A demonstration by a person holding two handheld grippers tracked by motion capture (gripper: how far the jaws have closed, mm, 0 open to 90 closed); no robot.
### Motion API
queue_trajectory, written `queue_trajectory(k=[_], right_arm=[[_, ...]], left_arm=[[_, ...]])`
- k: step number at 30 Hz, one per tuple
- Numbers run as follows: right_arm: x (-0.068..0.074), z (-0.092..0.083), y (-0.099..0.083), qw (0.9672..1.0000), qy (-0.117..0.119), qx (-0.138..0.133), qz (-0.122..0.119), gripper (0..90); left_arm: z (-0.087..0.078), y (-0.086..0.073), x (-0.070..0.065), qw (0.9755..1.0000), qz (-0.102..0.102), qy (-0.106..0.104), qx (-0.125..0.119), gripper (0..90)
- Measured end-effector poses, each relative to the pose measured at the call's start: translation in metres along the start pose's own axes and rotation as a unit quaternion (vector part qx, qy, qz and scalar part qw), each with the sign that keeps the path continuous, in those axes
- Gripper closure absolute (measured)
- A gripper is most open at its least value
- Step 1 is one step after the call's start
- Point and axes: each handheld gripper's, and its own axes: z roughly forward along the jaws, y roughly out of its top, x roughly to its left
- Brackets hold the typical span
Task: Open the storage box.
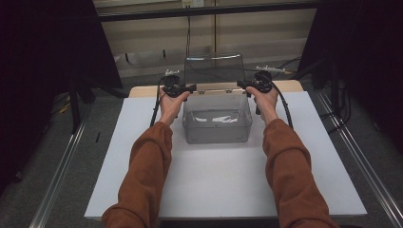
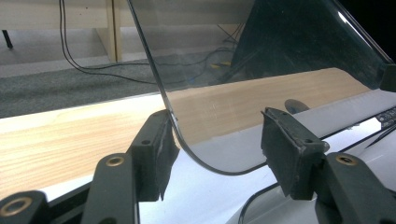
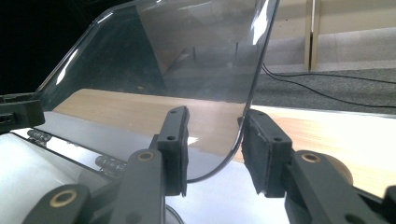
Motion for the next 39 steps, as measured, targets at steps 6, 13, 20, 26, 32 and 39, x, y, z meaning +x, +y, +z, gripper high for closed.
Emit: queue_trajectory(k=[6, 13, 20, 26, 32, 39], right_arm=[[0.0001, -0.0002, 0.0005, 1.0000, -0.002, 0.005, -0.003, 60.2], [-0.0012, -0.0004, -0.0021, 0.9999, -0.007, 0.013, -0.009, 58.1], [-0.0021, 0.0006, -0.0032, 0.9999, -0.006, 0.010, -0.005, 57.7], [-0.0021, 0.0004, -0.0033, 0.9999, -0.006, 0.010, -0.006, 57.6], [-0.0025, 0.0005, -0.0036, 0.9999, -0.004, 0.010, -0.003, 56.8], [0.0003, 0.0015, -0.0038, 0.9995, -0.024, -0.002, -0.023, 52.4]], left_arm=[[0.0004, -0.0003, 0.0003, 1.0000, -0.005, -0.002, -0.001, 44.3], [0.0034, -0.0029, 0.0032, 0.9994, -0.035, -0.004, -0.001, 43.9], [0.0041, -0.0027, 0.0041, 0.9991, -0.042, -0.007, 0.002, 43.8], [0.0046, -0.0033, 0.0046, 0.9987, -0.049, -0.009, 0.000, 43.7], [0.0053, -0.0037, 0.0047, 0.9992, -0.039, 0.002, 0.001, 39.6], [0.0086, -0.0053, -0.0016, 0.9996, -0.027, 0.001, 0.003, 40.8]])
